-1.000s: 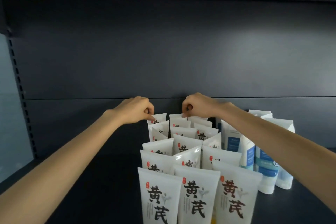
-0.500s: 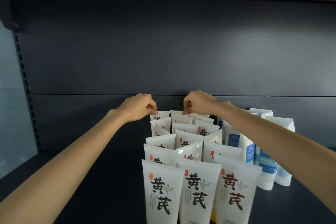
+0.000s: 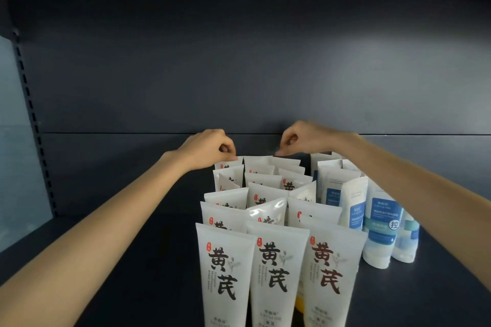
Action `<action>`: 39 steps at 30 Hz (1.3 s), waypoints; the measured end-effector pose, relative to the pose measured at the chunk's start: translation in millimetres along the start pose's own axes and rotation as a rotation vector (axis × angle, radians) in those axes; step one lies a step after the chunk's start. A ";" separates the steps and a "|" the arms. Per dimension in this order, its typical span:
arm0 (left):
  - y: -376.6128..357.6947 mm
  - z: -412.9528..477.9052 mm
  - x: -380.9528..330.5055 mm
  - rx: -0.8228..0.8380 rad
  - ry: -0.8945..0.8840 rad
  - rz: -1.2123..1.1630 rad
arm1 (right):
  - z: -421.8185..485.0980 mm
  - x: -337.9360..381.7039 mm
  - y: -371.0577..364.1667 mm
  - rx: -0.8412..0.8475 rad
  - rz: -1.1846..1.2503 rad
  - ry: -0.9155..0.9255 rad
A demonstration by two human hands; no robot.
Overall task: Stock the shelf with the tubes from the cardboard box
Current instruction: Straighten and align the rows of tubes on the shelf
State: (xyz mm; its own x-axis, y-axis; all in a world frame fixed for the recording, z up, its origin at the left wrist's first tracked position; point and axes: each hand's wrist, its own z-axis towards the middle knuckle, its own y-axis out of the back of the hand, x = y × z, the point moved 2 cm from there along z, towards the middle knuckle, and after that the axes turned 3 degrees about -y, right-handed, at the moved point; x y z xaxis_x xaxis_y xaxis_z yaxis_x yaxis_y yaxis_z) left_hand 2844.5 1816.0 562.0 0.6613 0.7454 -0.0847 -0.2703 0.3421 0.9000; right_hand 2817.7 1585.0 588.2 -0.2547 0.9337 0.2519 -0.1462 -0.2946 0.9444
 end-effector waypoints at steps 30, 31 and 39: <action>-18.4 22.1 -18.4 -0.018 0.019 -0.074 | -8.7 -34.6 -8.6 -0.029 -0.067 -0.056; -18.7 22.0 -18.1 -0.020 0.024 -0.076 | -7.6 -35.1 -9.0 -0.036 -0.068 -0.058; -19.7 21.5 -18.3 -0.032 0.033 -0.098 | -8.9 -37.4 -8.2 -0.010 -0.022 -0.040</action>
State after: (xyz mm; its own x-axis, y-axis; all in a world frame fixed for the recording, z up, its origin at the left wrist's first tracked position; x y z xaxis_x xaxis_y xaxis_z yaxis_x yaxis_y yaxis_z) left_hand 2852.8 1783.3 555.0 0.6619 0.7261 -0.1861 -0.2279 0.4315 0.8729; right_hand 2819.9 1550.6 569.2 -0.2128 0.9472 0.2400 -0.1609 -0.2762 0.9475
